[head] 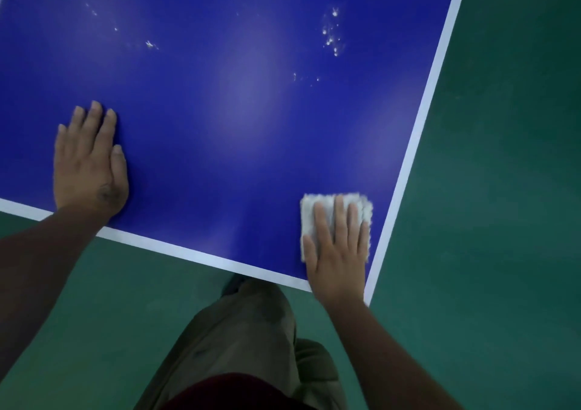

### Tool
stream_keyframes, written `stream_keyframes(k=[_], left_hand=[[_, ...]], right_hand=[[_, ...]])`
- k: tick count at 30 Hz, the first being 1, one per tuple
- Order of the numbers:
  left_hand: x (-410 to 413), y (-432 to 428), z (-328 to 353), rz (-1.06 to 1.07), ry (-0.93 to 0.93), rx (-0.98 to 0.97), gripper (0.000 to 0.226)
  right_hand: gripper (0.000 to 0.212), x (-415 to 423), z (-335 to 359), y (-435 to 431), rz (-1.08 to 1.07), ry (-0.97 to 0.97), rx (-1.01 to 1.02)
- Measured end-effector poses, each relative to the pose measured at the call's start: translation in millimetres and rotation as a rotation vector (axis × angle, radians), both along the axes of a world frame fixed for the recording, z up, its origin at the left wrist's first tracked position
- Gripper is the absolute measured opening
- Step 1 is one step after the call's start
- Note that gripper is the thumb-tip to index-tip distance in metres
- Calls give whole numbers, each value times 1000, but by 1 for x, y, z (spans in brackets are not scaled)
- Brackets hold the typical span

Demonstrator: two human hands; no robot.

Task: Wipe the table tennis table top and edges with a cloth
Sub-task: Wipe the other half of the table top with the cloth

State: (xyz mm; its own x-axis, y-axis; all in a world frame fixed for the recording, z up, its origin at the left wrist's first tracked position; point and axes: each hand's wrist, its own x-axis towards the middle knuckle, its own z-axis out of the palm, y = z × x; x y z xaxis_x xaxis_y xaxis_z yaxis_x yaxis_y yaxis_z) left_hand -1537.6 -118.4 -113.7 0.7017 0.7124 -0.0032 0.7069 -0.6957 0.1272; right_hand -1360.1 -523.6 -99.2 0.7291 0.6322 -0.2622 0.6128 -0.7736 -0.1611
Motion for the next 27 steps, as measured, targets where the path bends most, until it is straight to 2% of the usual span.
stream_keyframes(k=[4,8,10,13,17,22,27], left_hand=[[27,-44,8,159,-85,-25,57],[80,-128,15,145,-173,-129,57],[101,-162,14,209,-113,-158,63],[108,-182,1,233,-5,-91,68],[106,-181,-6,246,-28,-60,67],[108,-182,-3,253,-60,-69,64],[108,-184,-5,263,-84,-44,62]], right_hand=[[65,-17,1,-37,26,18,-56],[65,43,-2,-10,65,-17,-75],[65,88,-5,18,-5,-41,-62],[66,150,-9,60,-74,-47,-44],[66,186,-7,91,-53,12,-50],[63,129,1,50,206,-23,-21],[67,42,-5,-4,699,90,57]])
